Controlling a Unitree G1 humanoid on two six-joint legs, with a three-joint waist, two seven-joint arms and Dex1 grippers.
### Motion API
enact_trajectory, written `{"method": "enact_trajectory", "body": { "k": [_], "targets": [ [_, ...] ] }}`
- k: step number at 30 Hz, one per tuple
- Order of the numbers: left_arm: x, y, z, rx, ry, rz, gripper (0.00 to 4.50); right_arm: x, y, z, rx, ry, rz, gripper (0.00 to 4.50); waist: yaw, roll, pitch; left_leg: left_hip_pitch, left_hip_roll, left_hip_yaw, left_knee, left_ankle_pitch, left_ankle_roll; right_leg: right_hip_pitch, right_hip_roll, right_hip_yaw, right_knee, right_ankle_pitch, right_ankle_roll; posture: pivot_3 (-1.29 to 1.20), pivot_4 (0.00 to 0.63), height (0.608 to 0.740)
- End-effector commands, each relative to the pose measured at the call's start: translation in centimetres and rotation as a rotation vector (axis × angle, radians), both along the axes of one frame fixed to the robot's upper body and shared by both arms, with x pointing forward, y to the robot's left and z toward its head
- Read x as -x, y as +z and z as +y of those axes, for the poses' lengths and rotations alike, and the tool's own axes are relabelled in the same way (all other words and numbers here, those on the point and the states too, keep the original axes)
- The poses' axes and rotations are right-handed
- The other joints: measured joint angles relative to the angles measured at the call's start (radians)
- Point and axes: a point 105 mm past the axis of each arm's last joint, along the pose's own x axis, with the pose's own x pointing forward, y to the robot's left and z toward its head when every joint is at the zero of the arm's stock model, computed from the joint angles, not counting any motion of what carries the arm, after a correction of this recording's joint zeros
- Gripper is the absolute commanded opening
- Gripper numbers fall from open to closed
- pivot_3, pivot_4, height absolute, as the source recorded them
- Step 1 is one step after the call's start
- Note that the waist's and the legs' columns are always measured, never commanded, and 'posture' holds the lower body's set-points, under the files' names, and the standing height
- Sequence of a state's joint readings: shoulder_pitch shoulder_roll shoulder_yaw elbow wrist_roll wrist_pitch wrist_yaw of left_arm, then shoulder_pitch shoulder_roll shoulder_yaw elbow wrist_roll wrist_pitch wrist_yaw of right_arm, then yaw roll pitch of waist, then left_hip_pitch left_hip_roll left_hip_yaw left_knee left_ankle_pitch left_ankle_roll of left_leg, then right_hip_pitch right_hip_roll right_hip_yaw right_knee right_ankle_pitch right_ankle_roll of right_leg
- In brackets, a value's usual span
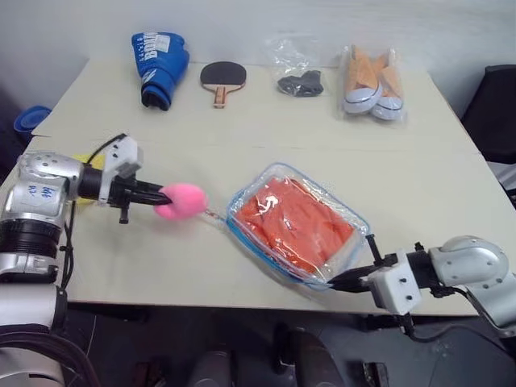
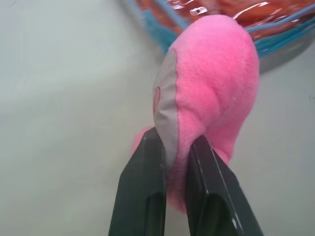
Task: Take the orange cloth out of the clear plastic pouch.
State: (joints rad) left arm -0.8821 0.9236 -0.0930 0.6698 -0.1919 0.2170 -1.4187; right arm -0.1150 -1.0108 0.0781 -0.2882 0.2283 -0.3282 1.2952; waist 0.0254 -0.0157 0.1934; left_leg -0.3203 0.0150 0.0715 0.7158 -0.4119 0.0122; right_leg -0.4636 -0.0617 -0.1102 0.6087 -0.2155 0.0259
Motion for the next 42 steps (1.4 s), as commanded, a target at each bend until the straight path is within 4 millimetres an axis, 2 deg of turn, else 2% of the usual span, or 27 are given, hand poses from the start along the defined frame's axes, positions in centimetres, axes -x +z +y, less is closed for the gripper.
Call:
{"method": "enact_trajectory", "body": {
  "k": [1, 4, 8, 9, 12, 13, 17, 22, 26, 28, 30, 31, 33, 35, 37, 40, 42],
  "targets": [
    [0.6, 1.7, 1.4, -0.007, 0.035, -0.035, 0.45, -0.2, 1.0, -0.4, -0.002, -0.004, -0.043, 0.04, -0.001, 0.000, 0.000, 0.000, 0.000, 0.000, 0.000, 0.000, 0.000, 0.000, 0.000, 0.000, 0.000, 0.000, 0.000, 0.00, 0.150, 0.740],
    [1.6, 0.0, 0.8, -0.034, -0.016, 0.003, 0.45, -1.1, 1.3, 0.1, -0.050, -0.046, -0.057, 0.04, -0.004, 0.000, 0.000, 0.001, 0.000, 0.001, 0.000, 0.000, 0.000, 0.000, -0.001, 0.001, 0.001, 0.000, 0.000, 0.00, 0.150, 0.740],
    [1.9, -1.8, 0.2, -0.035, -0.014, 0.020, 0.45, -1.8, 1.4, 0.2, -0.083, -0.100, -0.051, 0.04, -0.004, 0.000, 0.000, 0.001, 0.001, 0.001, 0.000, 0.000, -0.001, 0.000, 0.000, 0.001, 0.001, 0.000, 0.000, 0.00, 0.150, 0.740],
    [1.9, -2.3, 0.0, -0.032, -0.013, 0.025, 0.45, -2.0, 1.6, 0.3, -0.100, -0.121, -0.047, 0.24, -0.003, 0.000, 0.000, 0.001, 0.001, 0.001, 0.000, 0.000, -0.001, 0.000, -0.001, 0.001, 0.002, 0.000, 0.000, 0.00, 0.150, 0.740],
    [2.1, -3.7, -0.5, -0.017, 0.000, 0.053, 0.45, -2.4, 2.1, 0.3, -0.171, -0.195, -0.017, 0.98, -0.001, 0.000, 0.000, 0.001, 0.001, 0.001, 0.000, 0.000, -0.001, 0.000, -0.001, 0.002, 0.001, 0.000, 0.000, 0.00, 0.150, 0.740],
    [2.2, -3.8, -0.5, -0.012, 0.006, 0.056, 0.67, -2.4, 2.1, 0.3, -0.180, -0.213, -0.017, 1.36, -0.001, 0.000, 0.000, 0.001, 0.001, 0.001, 0.000, 0.000, -0.001, 0.000, -0.001, 0.002, 0.002, 0.000, 0.000, 0.00, 0.150, 0.740],
    [2.7, -4.0, -0.5, 0.020, 0.025, 0.067, 1.70, -2.4, 2.8, 0.2, -0.270, -0.314, 0.002, 2.71, 0.000, 0.000, 0.000, 0.001, 0.001, 0.001, 0.000, 0.000, -0.001, 0.000, -0.002, 0.002, 0.002, 0.000, 0.000, 0.00, 0.150, 0.740],
    [4.7, -3.5, 0.6, 0.044, 0.044, 0.080, 3.24, -1.1, 4.3, -0.2, -0.443, -0.472, 0.123, 4.44, -0.002, 0.000, 0.000, 0.001, 0.001, 0.000, 0.000, -0.001, -0.002, 0.000, -0.002, 0.001, 0.002, 0.000, 0.000, 0.00, 0.150, 0.740],
    [7.4, -2.8, 1.8, 0.033, 0.003, 0.098, 4.41, 0.9, 4.5, -0.6, -0.469, -0.535, 0.262, 4.50, -0.005, 0.000, 0.000, 0.001, 0.003, 0.000, -0.001, -0.002, -0.003, 0.000, -0.001, 0.002, 0.001, -0.001, -0.001, 0.00, 0.150, 0.740],
    [8.3, -2.5, 2.2, 0.002, -0.019, 0.102, 4.41, 1.8, 4.6, -0.5, -0.473, -0.541, 0.315, 4.50, -0.003, 0.000, 0.000, 0.002, 0.003, 0.000, 0.000, -0.002, -0.002, 0.000, -0.001, 0.002, 0.000, -0.001, -0.002, 0.00, 0.150, 0.740],
    [8.6, -1.1, 2.1, -0.037, -0.059, 0.090, 4.41, 1.2, 6.0, -0.4, -0.572, -0.578, 0.331, 4.50, -0.002, 0.000, 0.000, 0.003, 0.003, 0.000, 0.000, -0.003, -0.001, 0.001, -0.001, 0.002, -0.002, -0.001, -0.002, 0.00, 0.150, 0.740],
    [8.4, 0.1, 1.5, -0.022, -0.085, 0.075, 4.41, 0.9, 6.6, -0.3, -0.609, -0.585, 0.335, 4.50, -0.002, 0.000, 0.000, 0.003, 0.003, 0.000, 0.000, -0.003, -0.001, 0.001, -0.001, 0.002, -0.002, -0.001, -0.002, 0.00, 0.150, 0.740],
    [7.6, 3.2, -0.9, 0.032, -0.164, 0.012, 4.41, 0.5, 7.3, 0.1, -0.642, -0.582, 0.352, 4.50, 0.007, 0.000, 0.000, 0.003, 0.002, -0.001, 0.001, -0.004, 0.001, 0.001, -0.002, 0.002, -0.002, -0.001, -0.002, 0.00, 0.150, 0.740],
    [6.4, 5.2, -3.6, 0.038, -0.244, -0.082, 4.41, 0.3, 7.5, 0.5, -0.640, -0.576, 0.362, 4.50, 0.024, -0.001, 0.000, 0.001, 0.001, -0.003, 0.001, -0.004, 0.000, 0.002, -0.001, 0.002, -0.002, -0.001, -0.001, 0.00, 0.150, 0.740],
    [5.2, 5.3, -5.8, -0.043, -0.312, -0.166, 4.41, 0.2, 7.4, 0.9, -0.619, -0.566, 0.362, 4.50, 0.027, 0.002, -0.001, 0.001, 0.000, -0.003, 0.000, -0.004, 0.000, 0.002, -0.001, 0.002, 0.000, 0.000, -0.001, 0.00, 0.150, 0.740],
    [4.0, 3.0, -7.8, -0.279, -0.449, -0.311, 4.41, 0.1, 7.2, 1.3, -0.612, -0.562, 0.358, 4.50, 0.020, 0.003, -0.002, 0.001, -0.001, 0.004, -0.001, -0.005, 0.002, 0.002, 0.000, 0.004, -0.001, -0.001, 0.001, 0.00, 0.150, 0.740],
    [3.3, 2.0, -9.0, -0.338, -0.507, -0.369, 4.41, -0.1, 7.2, 1.5, -0.614, -0.562, 0.352, 4.50, 0.011, 0.002, -0.002, 0.001, -0.001, 0.007, 0.000, -0.005, 0.003, 0.001, 0.001, 0.005, -0.002, 0.000, 0.002, 0.00, 0.150, 0.740]
  ]
}}
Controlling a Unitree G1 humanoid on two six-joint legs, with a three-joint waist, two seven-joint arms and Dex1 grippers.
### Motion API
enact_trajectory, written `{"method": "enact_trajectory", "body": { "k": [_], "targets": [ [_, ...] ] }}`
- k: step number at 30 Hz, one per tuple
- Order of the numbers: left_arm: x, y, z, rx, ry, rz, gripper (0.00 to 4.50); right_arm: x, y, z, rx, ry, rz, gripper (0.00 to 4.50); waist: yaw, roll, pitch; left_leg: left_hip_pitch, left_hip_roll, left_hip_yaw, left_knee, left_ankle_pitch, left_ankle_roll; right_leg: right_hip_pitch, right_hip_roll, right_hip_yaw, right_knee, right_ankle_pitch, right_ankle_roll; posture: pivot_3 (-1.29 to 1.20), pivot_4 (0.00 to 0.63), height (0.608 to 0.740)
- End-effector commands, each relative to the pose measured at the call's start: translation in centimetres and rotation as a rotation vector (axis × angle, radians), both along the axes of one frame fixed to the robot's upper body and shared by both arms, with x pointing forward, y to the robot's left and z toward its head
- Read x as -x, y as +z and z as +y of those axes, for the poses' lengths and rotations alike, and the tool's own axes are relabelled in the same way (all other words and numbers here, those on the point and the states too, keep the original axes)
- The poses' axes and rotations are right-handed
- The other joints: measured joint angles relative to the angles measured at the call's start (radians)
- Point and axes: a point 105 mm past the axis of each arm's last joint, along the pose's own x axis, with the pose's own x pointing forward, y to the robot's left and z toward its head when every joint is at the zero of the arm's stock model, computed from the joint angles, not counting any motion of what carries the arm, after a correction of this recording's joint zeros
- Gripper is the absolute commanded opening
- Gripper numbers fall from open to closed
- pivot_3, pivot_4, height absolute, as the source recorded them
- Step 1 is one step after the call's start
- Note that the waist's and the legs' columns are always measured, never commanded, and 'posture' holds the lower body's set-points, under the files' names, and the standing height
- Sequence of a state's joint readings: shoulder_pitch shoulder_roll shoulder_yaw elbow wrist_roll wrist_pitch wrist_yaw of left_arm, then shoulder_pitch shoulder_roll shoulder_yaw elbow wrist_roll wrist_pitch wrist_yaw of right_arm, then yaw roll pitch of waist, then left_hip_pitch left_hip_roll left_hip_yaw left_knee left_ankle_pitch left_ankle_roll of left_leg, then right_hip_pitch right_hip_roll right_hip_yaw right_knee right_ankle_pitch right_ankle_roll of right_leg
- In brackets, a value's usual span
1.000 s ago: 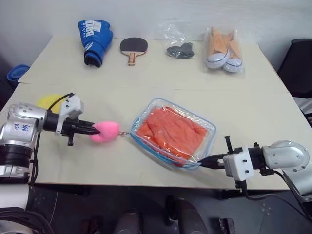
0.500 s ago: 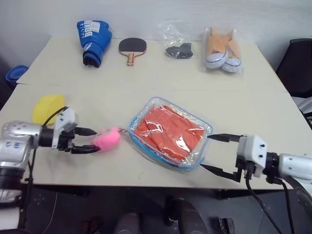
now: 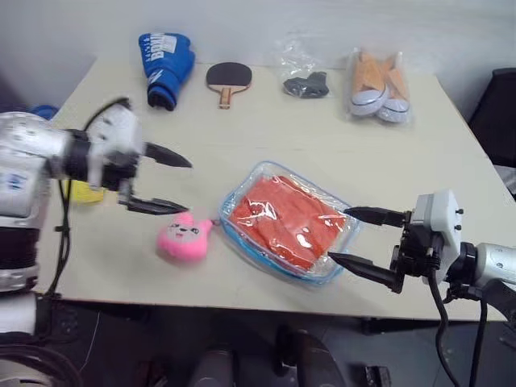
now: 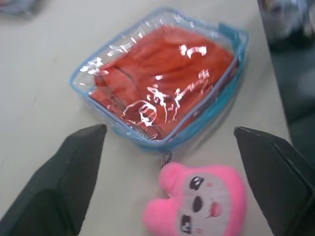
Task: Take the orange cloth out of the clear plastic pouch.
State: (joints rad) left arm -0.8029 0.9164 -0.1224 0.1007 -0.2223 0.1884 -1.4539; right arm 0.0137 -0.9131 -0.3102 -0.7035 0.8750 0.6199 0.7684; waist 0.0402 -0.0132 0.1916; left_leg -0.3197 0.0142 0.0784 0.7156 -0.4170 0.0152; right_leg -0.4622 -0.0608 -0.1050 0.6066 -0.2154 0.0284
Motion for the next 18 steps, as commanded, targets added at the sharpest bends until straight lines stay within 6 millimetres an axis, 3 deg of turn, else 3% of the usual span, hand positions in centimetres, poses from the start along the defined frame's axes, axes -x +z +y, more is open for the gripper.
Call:
{"method": "enact_trajectory", "body": {
  "k": [1, 5, 9, 15, 18],
  "targets": [
    [-1.1, -1.3, -1.5, -0.119, -0.094, -0.148, 4.41, 0.1, 0.6, 0.7, 0.007, 0.010, -0.044, 4.50, -0.008, -0.001, 0.000, 0.000, 0.000, 0.000, 0.001, 0.000, 0.000, 0.000, 0.000, 0.000, 0.000, 0.000, 0.000, 0.00, 0.150, 0.740],
    [-2.5, -3.2, -2.7, -0.206, -0.195, -0.298, 4.41, 0.3, 0.3, 1.1, 0.004, -0.005, -0.048, 4.50, -0.017, -0.001, 0.001, 0.000, 0.001, 0.000, 0.002, 0.000, 0.000, 0.000, 0.000, 0.001, 0.000, 0.001, 0.001, 0.00, 0.150, 0.740],
    [-2.9, -3.7, -4.0, -0.176, -0.262, -0.354, 4.41, 0.4, -0.1, 1.0, 0.006, -0.030, -0.048, 4.50, -0.014, -0.001, 0.001, 0.001, 0.001, 0.000, 0.002, 0.000, 0.001, 0.000, -0.001, 0.001, 0.001, 0.001, 0.001, 0.00, 0.150, 0.740],
    [-2.8, -4.0, -4.5, -0.144, -0.308, -0.350, 4.41, 0.5, -0.4, 0.9, 0.007, -0.052, -0.048, 4.50, -0.015, -0.001, 0.001, 0.001, 0.001, 0.000, 0.002, -0.001, 0.002, 0.000, -0.001, 0.001, 0.000, 0.001, 0.002, 0.00, 0.150, 0.740],
    [-2.7, -4.5, -4.6, -0.148, -0.327, -0.335, 3.89, 0.4, -0.5, 0.9, 0.006, -0.063, -0.050, 4.50, -0.014, -0.001, 0.001, 0.001, 0.001, 0.000, 0.002, -0.001, 0.002, 0.000, -0.001, 0.001, 0.000, 0.001, 0.002, 0.00, 0.150, 0.740]
  ]
}}
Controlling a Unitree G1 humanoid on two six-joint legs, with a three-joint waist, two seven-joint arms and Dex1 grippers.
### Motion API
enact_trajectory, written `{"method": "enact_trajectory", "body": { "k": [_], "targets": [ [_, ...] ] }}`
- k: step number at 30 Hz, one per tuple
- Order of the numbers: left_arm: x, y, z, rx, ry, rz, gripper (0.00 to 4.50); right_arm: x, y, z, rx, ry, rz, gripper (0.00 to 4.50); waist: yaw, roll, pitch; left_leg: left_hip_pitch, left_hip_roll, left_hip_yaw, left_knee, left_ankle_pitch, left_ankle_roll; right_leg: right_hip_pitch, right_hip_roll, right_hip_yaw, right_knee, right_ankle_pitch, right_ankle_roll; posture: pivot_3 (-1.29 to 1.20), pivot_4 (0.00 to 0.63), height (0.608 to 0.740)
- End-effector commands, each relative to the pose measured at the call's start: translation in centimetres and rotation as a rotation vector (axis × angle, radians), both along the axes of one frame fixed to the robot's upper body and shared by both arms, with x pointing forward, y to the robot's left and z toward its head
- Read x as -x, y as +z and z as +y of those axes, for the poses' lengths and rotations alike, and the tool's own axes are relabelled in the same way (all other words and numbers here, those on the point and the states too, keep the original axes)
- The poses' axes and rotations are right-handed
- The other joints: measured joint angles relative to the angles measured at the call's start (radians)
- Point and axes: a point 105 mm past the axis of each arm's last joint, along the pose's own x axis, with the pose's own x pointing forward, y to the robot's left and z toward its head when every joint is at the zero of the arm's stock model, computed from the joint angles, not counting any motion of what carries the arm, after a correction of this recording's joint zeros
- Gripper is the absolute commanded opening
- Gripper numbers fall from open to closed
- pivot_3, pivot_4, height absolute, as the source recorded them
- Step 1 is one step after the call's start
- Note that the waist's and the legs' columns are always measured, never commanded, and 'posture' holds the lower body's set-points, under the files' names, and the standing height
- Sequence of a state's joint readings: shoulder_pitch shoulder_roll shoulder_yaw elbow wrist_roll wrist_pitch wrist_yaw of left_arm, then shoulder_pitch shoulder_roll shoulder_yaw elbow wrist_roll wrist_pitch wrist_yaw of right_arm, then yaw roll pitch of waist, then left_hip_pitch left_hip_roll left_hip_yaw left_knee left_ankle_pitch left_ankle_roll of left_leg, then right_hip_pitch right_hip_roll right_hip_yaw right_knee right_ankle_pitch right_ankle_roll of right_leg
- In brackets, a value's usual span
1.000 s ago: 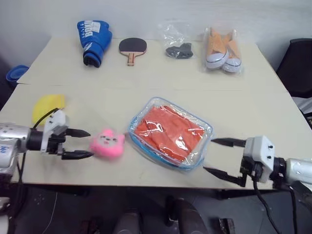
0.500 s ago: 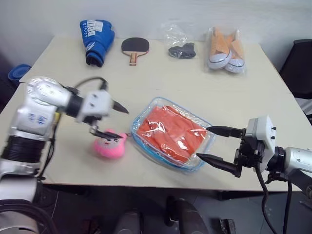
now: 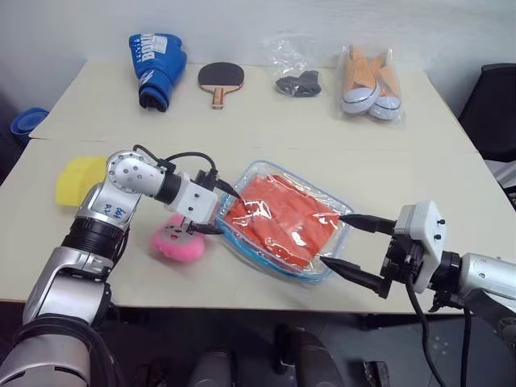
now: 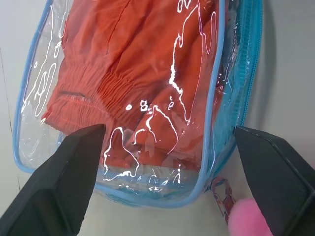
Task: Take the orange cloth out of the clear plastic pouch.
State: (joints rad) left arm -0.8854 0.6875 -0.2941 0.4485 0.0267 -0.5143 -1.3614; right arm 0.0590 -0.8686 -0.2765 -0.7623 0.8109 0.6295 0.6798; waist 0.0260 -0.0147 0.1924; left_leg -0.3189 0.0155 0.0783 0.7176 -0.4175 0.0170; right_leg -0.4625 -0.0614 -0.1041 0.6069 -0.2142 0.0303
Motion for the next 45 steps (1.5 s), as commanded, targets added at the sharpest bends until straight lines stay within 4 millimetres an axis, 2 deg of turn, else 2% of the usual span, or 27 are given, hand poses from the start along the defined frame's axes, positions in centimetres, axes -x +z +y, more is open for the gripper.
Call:
{"method": "enact_trajectory", "body": {
  "k": [1, 10, 12, 13, 16, 20, 27, 31, 34, 39, 42, 45],
  "targets": [
    [0.0, 0.6, -0.2, 0.013, -0.029, -0.017, 3.61, 0.3, 0.7, 0.4, -0.006, 0.008, -0.049, 4.50, 0.000, 0.000, 0.000, 0.000, 0.000, 0.000, 0.000, 0.000, 0.000, 0.000, 0.000, 0.000, 0.000, 0.000, 0.000, 0.00, 0.150, 0.740],
    [0.5, -0.2, -0.7, 0.019, -0.050, 0.040, 0.72, 0.1, 0.9, 0.2, -0.001, 0.003, -0.059, 4.50, 0.000, 0.000, 0.000, 0.000, 0.000, 0.000, 0.000, 0.000, 0.001, 0.000, 0.000, 0.000, 0.000, 0.000, 0.000, 0.00, 0.150, 0.740],
    [0.6, -0.5, -0.6, 0.011, -0.051, 0.058, 0.14, 0.1, 0.9, 0.2, 0.000, 0.001, -0.060, 4.50, 0.000, 0.000, 0.000, 0.000, 0.000, 0.000, 0.000, 0.000, 0.001, 0.000, 0.000, 0.000, 0.000, 0.000, 0.000, 0.00, 0.150, 0.740],
    [0.8, -0.6, -0.4, 0.005, -0.046, 0.077, 0.03, 0.1, 0.9, 0.2, 0.001, 0.000, -0.061, 4.50, 0.000, 0.000, 0.000, 0.000, 0.000, 0.000, 0.000, 0.000, 0.001, 0.000, 0.000, 0.000, 0.000, 0.000, 0.000, 0.00, 0.150, 0.740],
    [1.1, -0.9, -0.4, 0.012, -0.013, 0.151, 0.03, 0.1, 0.9, 0.1, 0.003, -0.001, -0.062, 4.50, 0.000, 0.000, 0.000, 0.000, 0.000, 0.000, 0.000, 0.000, 0.001, 0.000, 0.000, 0.000, 0.000, 0.000, 0.000, 0.00, 0.150, 0.740],
    [1.0, 0.5, -1.4, 0.145, 0.084, 0.288, 0.03, 0.0, 1.0, 0.4, 0.004, 0.005, -0.070, 4.50, 0.000, 0.000, 0.000, 0.000, 0.000, 0.000, 0.000, 0.000, 0.001, 0.000, 0.000, 0.000, 0.000, 0.000, 0.000, 0.00, 0.150, 0.740],
    [0.0, 2.7, -4.0, 0.413, 0.343, 0.550, 0.03, 1.1, 0.9, 3.1, -0.015, 0.085, -0.060, 4.50, 0.000, 0.000, 0.000, -0.001, -0.001, -0.002, 0.000, 0.000, 0.001, 0.000, 0.000, 0.000, -0.001, 0.000, 0.001, 0.00, 0.150, 0.740],
    [-0.1, 2.6, -5.6, 0.504, 0.464, 0.660, 0.03, 0.7, -0.3, 4.3, -0.026, 0.066, -0.021, 4.50, -0.001, 0.000, 0.000, 0.000, -0.001, -0.002, 0.001, 0.000, 0.001, 0.001, 0.000, 0.000, 0.000, 0.000, 0.001, 0.00, 0.150, 0.740],
    [-0.2, 2.3, -6.6, 0.540, 0.519, 0.695, 0.00, -0.4, -1.3, 4.3, -0.034, 0.005, 0.003, 3.91, -0.001, 0.000, 0.000, -0.001, -0.001, -0.003, 0.001, 0.000, 0.001, 0.001, -0.001, 0.000, 0.000, 0.000, 0.001, 0.00, 0.150, 0.740],
    [0.9, 1.4, -7.5, 0.493, 0.471, 0.667, 0.00, -3.9, -3.2, 3.1, 0.070, -0.177, -0.040, 2.28, -0.005, 0.000, 0.000, 0.000, 0.000, -0.002, 0.001, 0.001, 0.000, 0.000, 0.000, 0.001, 0.001, 0.000, 0.000, 0.00, 0.150, 0.740],
    [1.0, 1.1, -7.8, 0.488, 0.467, 0.660, 0.00, -5.7, -3.3, 2.4, 0.113, -0.288, -0.110, 2.28, -0.003, 0.000, 0.000, 0.000, 0.000, -0.002, 0.001, 0.001, -0.001, 0.000, 0.000, 0.001, 0.001, 0.000, 0.000, 0.00, 0.150, 0.740],
    [0.6, 0.8, -7.8, 0.486, 0.477, 0.644, 0.00, -6.1, -3.6, 2.7, 0.153, -0.324, -0.154, 2.28, -0.003, 0.000, 0.000, 0.000, 0.000, -0.002, 0.001, 0.001, -0.001, 0.000, 0.000, 0.001, 0.001, 0.000, 0.000, 0.00, 0.150, 0.740]
  ]
}}
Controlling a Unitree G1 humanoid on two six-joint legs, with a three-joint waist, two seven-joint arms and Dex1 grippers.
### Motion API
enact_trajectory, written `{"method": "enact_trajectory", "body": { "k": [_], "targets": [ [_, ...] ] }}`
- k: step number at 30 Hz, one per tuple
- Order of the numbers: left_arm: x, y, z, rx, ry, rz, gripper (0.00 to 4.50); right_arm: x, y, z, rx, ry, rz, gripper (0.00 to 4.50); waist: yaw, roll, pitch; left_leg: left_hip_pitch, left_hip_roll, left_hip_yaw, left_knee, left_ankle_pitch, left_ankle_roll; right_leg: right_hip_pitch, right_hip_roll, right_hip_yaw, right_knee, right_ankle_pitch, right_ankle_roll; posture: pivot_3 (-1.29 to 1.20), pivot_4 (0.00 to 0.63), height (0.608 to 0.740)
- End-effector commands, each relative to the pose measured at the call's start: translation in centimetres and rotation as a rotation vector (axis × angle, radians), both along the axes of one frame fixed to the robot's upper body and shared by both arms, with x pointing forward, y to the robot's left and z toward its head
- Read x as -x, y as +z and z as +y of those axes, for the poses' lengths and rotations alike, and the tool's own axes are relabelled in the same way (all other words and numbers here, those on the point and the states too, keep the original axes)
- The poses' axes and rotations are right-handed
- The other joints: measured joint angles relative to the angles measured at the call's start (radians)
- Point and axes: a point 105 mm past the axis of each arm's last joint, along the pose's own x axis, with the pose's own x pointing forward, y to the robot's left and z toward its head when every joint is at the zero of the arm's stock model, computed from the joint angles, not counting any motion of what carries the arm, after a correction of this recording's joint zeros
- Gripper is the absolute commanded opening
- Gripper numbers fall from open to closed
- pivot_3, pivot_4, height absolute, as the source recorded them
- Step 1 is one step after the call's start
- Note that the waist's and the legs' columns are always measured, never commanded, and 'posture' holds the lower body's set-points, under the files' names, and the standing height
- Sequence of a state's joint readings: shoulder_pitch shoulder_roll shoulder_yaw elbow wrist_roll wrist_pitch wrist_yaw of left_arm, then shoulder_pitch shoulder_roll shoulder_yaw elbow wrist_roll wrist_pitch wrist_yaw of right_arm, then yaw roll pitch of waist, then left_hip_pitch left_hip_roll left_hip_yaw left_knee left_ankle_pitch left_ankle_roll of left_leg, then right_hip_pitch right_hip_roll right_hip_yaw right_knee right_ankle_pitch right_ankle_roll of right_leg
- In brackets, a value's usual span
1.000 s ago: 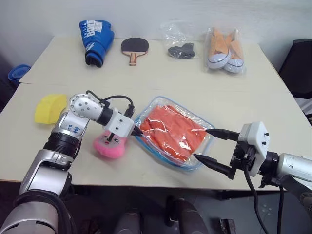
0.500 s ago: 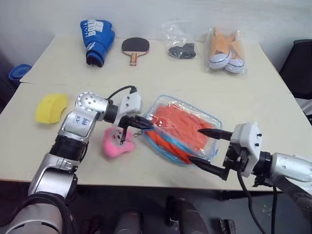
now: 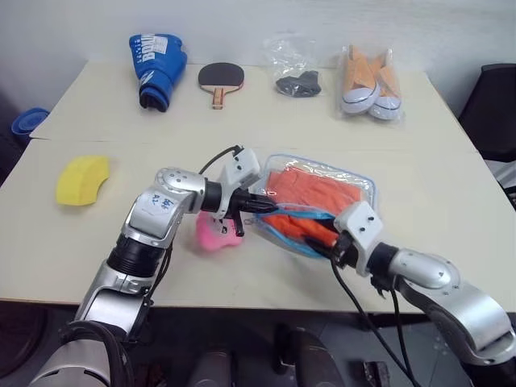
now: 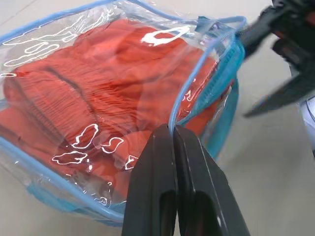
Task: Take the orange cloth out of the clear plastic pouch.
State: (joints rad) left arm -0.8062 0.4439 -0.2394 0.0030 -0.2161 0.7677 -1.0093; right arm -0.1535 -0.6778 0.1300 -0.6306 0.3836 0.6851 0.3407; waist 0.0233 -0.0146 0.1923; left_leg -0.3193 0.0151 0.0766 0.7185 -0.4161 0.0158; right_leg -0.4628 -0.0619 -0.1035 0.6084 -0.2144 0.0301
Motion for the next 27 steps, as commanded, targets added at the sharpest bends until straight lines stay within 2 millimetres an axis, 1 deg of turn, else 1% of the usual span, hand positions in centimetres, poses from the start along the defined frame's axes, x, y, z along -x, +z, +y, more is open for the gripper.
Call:
{"method": "enact_trajectory", "body": {
  "k": [1, 3, 6, 10, 16, 20, 27],
  "targets": [
    [0.0, 0.5, -0.4, 0.005, -0.014, -0.056, 0.00, 0.0, 0.6, 0.7, 0.050, -0.018, -0.092, 2.28, 0.000, 0.000, 0.000, 0.000, 0.000, 0.000, 0.000, 0.000, 0.000, 0.000, 0.000, 0.000, 0.000, 0.000, 0.000, 0.00, 0.150, 0.740],
    [-0.1, 0.3, -0.4, 0.005, -0.013, -0.060, 0.00, 0.1, 0.2, 0.9, 0.082, -0.026, -0.105, 2.28, 0.000, 0.000, 0.000, 0.000, 0.000, 0.000, 0.000, 0.000, 0.000, 0.000, 0.000, 0.000, 0.000, 0.000, 0.000, 0.00, 0.150, 0.740],
    [-0.2, 0.1, -0.5, 0.004, -0.022, -0.069, 0.00, -0.1, -0.3, 0.6, 0.127, -0.051, -0.116, 2.84, 0.000, 0.000, 0.000, 0.000, 0.000, 0.000, 0.000, 0.000, 0.000, 0.000, 0.000, 0.000, 0.000, 0.000, 0.000, 0.00, 0.150, 0.740],
    [-0.1, 0.1, -0.8, 0.009, -0.033, -0.079, 0.00, -0.6, -0.9, 0.4, 0.183, -0.062, -0.125, 4.16, 0.000, 0.000, 0.000, 0.000, 0.000, 0.000, 0.000, 0.000, 0.000, 0.000, 0.000, 0.000, 0.000, 0.000, 0.000, 0.00, 0.150, 0.740],
    [-0.2, 0.5, -1.0, 0.018, -0.040, -0.091, 0.00, -1.5, -1.4, -0.2, 0.238, -0.085, -0.143, 4.16, 0.000, 0.000, 0.000, 0.000, 0.000, 0.000, 0.000, 0.000, 0.000, 0.000, 0.000, 0.000, 0.000, 0.000, 0.000, 0.00, 0.150, 0.740],
    [-0.2, 0.6, -1.1, 0.021, -0.041, -0.095, 0.00, -2.1, -1.3, -0.6, 0.239, -0.111, -0.147, 4.16, -0.001, 0.000, 0.000, 0.000, 0.000, 0.000, 0.000, 0.000, 0.000, 0.000, 0.000, 0.000, 0.000, 0.000, 0.000, 0.00, 0.150, 0.740],
    [0.0, 0.7, -1.2, 0.030, -0.044, -0.092, 0.00, -3.0, -2.7, -1.2, 0.380, -0.107, -0.159, 4.16, -0.001, 0.000, 0.000, 0.000, 0.000, 0.000, 0.000, 0.000, 0.000, 0.000, 0.000, 0.000, 0.000, 0.000, 0.000, 0.00, 0.150, 0.740]
  ]
}}
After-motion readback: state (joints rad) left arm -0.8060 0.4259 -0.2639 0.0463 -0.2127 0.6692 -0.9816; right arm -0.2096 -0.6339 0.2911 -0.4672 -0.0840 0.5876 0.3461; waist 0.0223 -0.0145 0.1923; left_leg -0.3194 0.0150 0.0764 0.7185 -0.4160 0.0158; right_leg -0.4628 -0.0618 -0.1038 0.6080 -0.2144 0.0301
